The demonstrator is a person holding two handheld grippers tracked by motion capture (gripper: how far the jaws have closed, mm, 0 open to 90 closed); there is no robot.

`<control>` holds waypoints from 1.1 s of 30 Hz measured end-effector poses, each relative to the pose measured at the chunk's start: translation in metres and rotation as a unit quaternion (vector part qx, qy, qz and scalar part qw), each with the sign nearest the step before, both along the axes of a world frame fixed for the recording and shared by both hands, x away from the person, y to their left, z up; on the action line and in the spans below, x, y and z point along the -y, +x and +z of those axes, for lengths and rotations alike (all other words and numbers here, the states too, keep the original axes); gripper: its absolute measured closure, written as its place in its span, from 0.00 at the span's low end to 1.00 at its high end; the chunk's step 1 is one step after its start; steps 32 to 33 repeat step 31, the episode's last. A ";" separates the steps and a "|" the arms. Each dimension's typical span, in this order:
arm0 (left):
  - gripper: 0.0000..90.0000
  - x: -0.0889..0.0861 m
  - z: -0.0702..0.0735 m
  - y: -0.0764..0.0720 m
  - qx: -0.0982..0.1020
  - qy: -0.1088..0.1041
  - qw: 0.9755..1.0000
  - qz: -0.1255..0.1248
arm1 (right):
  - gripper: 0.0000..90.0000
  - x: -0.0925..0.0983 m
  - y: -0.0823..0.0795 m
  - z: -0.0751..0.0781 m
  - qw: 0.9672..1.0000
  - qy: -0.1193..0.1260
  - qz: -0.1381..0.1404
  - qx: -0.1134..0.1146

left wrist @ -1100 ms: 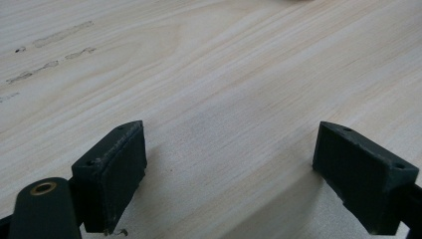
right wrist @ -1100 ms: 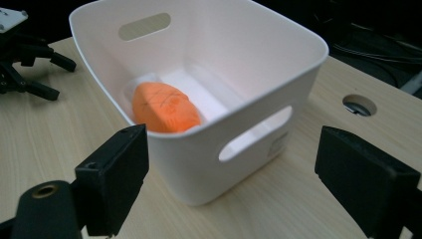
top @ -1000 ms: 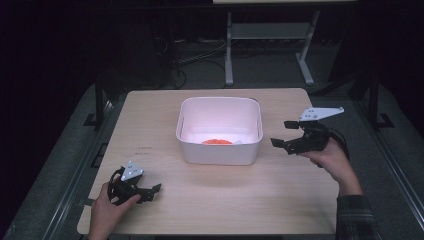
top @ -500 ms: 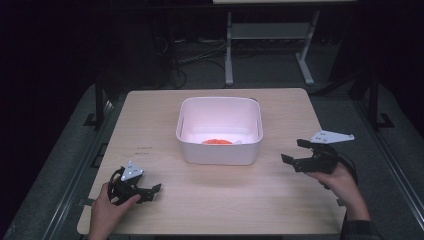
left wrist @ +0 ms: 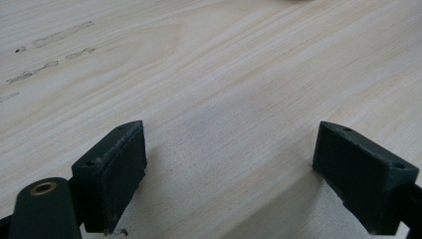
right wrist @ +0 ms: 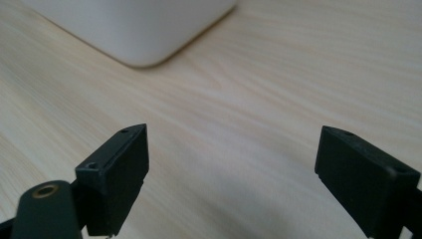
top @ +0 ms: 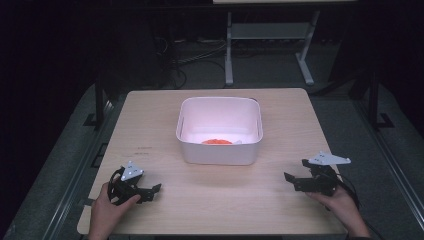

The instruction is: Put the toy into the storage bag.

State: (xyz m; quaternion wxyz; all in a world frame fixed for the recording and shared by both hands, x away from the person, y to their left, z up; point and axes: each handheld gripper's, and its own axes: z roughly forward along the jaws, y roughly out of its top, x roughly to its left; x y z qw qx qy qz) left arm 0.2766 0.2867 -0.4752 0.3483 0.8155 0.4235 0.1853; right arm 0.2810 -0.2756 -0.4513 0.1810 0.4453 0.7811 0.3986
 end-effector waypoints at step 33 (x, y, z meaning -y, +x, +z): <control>0.14 0.000 0.000 0.000 0.000 0.000 1.000 0.000 | 0.12 -0.003 -0.021 -0.031 0.998 -0.045 -0.034 -0.034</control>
